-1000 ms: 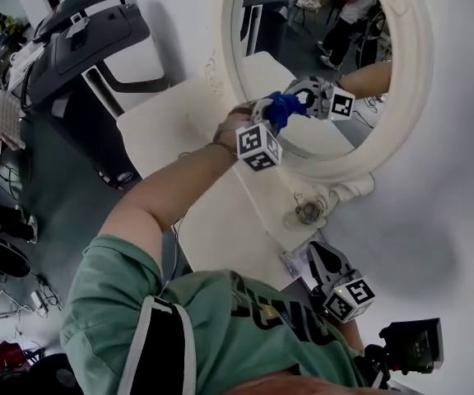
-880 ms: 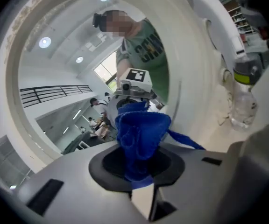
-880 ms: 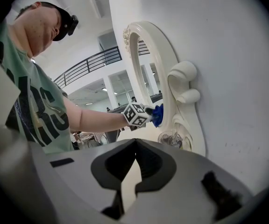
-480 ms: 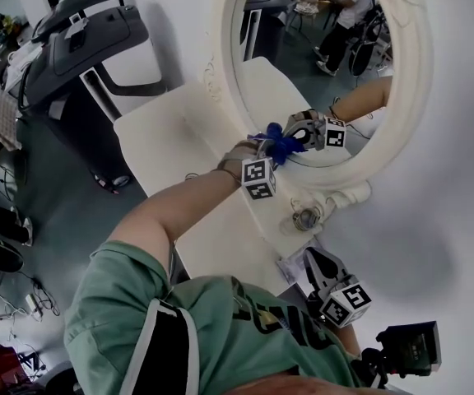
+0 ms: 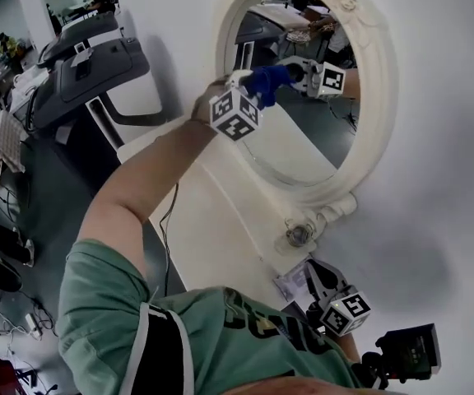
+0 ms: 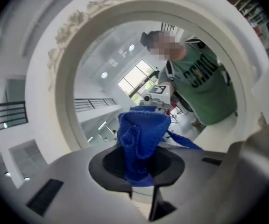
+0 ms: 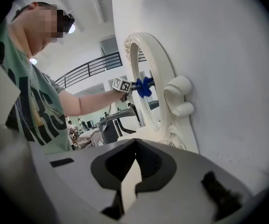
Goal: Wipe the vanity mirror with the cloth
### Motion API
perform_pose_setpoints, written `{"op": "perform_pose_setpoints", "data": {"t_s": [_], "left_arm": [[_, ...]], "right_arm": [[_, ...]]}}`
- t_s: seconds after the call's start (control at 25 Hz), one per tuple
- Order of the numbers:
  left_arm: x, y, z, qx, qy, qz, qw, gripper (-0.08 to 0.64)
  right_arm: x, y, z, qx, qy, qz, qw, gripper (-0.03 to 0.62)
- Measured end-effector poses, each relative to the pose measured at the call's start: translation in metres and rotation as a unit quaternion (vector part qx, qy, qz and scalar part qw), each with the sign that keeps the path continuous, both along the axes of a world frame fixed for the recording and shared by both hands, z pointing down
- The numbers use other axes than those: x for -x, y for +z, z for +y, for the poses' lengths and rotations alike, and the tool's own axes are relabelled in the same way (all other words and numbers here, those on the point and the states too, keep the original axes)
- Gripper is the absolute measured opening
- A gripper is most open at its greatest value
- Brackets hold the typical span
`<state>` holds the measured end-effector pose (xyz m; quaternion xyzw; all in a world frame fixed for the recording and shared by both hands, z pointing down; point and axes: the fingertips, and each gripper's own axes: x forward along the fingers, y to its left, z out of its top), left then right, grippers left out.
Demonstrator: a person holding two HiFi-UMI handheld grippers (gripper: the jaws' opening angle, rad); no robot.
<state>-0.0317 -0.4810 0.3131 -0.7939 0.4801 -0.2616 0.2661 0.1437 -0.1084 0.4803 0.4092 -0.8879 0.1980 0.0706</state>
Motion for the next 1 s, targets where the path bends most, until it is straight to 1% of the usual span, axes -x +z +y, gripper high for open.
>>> {"op": "perform_pose_setpoints", "data": {"t_s": [0.04, 0.12, 0.2, 0.24, 0.28, 0.36, 0.4, 0.44, 0.52, 0.68, 0.8, 0.88, 1.0], "left_arm": [[0.006, -0.040, -0.004, -0.032, -0.008, 0.001, 0.9994, 0.083], [0.012, -0.109, -0.008, -0.090, -0.021, -0.008, 0.9957, 0.084], [0.013, -0.158, -0.011, -0.129, -0.035, -0.027, 0.9907, 0.084], [0.013, -0.177, -0.012, -0.141, -0.041, -0.031, 0.9887, 0.084], [0.013, -0.192, -0.014, -0.146, -0.047, -0.027, 0.9878, 0.084], [0.015, -0.212, -0.020, -0.133, -0.055, -0.001, 0.9896, 0.084], [0.015, -0.217, -0.022, -0.123, -0.056, 0.009, 0.9908, 0.084], [0.015, -0.220, -0.023, -0.114, -0.057, 0.012, 0.9917, 0.084], [0.014, -0.220, -0.024, -0.113, -0.062, -0.002, 0.9917, 0.083], [0.014, -0.220, -0.022, -0.123, -0.070, -0.019, 0.9898, 0.081], [0.012, -0.216, -0.020, -0.147, -0.076, -0.040, 0.9853, 0.077], [0.009, -0.201, -0.017, -0.152, -0.075, -0.050, 0.9843, 0.075], [0.002, -0.157, -0.010, -0.142, -0.065, -0.066, 0.9855, 0.074]], "right_arm": [[-0.001, -0.001, 0.000, -0.001, 0.001, -0.002, 1.000, 0.012], [-0.001, -0.002, 0.000, -0.004, 0.002, -0.006, 1.000, 0.012], [-0.001, -0.003, 0.000, -0.008, 0.000, -0.009, 1.000, 0.012], [0.000, -0.003, 0.000, -0.010, -0.002, -0.011, 1.000, 0.012], [-0.001, -0.002, 0.000, -0.012, -0.002, -0.012, 1.000, 0.012], [-0.001, -0.001, 0.000, -0.012, -0.001, -0.017, 1.000, 0.012], [-0.002, -0.001, 0.000, -0.012, -0.001, -0.019, 1.000, 0.012], [-0.002, -0.001, 0.001, -0.012, -0.001, -0.021, 1.000, 0.012], [-0.003, 0.000, 0.001, -0.010, -0.002, -0.025, 1.000, 0.012], [-0.003, 0.003, 0.005, 0.000, 0.001, -0.042, 0.999, 0.012], [0.000, 0.002, 0.005, 0.000, 0.001, -0.049, 0.999, 0.012], [0.001, 0.005, 0.005, 0.001, -0.002, -0.041, 0.999, 0.012], [0.002, 0.010, 0.008, 0.008, -0.004, -0.033, 0.999, 0.012]]}}
